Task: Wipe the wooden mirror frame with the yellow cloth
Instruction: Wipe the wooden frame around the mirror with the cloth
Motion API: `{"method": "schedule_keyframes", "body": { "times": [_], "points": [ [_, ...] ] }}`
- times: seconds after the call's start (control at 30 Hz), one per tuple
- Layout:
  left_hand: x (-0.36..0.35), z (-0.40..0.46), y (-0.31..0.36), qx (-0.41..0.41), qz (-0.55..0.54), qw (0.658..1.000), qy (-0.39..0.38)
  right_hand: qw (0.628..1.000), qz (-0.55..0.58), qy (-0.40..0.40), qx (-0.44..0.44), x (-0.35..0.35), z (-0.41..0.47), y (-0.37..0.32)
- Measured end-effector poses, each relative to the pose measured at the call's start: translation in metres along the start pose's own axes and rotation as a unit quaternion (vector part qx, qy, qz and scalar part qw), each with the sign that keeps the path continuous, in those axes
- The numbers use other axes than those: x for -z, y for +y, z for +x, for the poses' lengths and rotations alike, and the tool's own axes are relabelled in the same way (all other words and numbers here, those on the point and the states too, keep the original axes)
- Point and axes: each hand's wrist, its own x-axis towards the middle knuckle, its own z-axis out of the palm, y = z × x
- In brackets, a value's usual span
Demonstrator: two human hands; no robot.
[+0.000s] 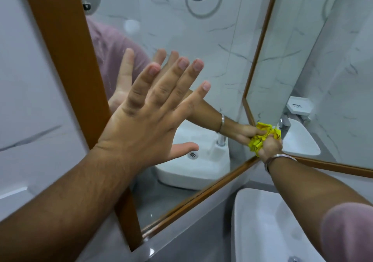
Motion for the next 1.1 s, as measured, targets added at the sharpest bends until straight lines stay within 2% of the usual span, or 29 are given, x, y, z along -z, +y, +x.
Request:
{"method": "schedule_keyframes", "body": {
  "times": [0.2, 0.33, 0.43, 0.63, 0.83, 1.1],
  "points": [
    [0.005, -0.002, -0.001, 0.009, -0.007, 1.0, -0.008, 0.985, 0.145, -0.01, 0.097, -0.018, 0.0, -0.07],
    [0.012, 0.014, -0.016, 0.02, 0.007, 0.999, 0.044, 0.973, 0.167, 0.053, 0.153, -0.034, -0.003, -0.136],
    [0.027, 0.038, -0.043, 0.043, 0.031, 0.995, 0.08, 0.97, 0.154, 0.054, 0.182, -0.045, 0.018, -0.178],
    [0.053, 0.071, -0.091, 0.091, 0.046, 0.988, 0.115, 0.951, 0.183, 0.018, 0.25, -0.061, -0.041, -0.275],
    [0.085, 0.117, -0.142, 0.104, 0.078, 0.973, 0.193, 0.932, 0.171, 0.011, 0.318, -0.073, -0.06, -0.354],
    [0.12, 0.168, -0.215, 0.105, 0.106, 0.971, 0.188, 0.92, 0.176, 0.0, 0.35, -0.08, -0.076, -0.425]
  ]
}}
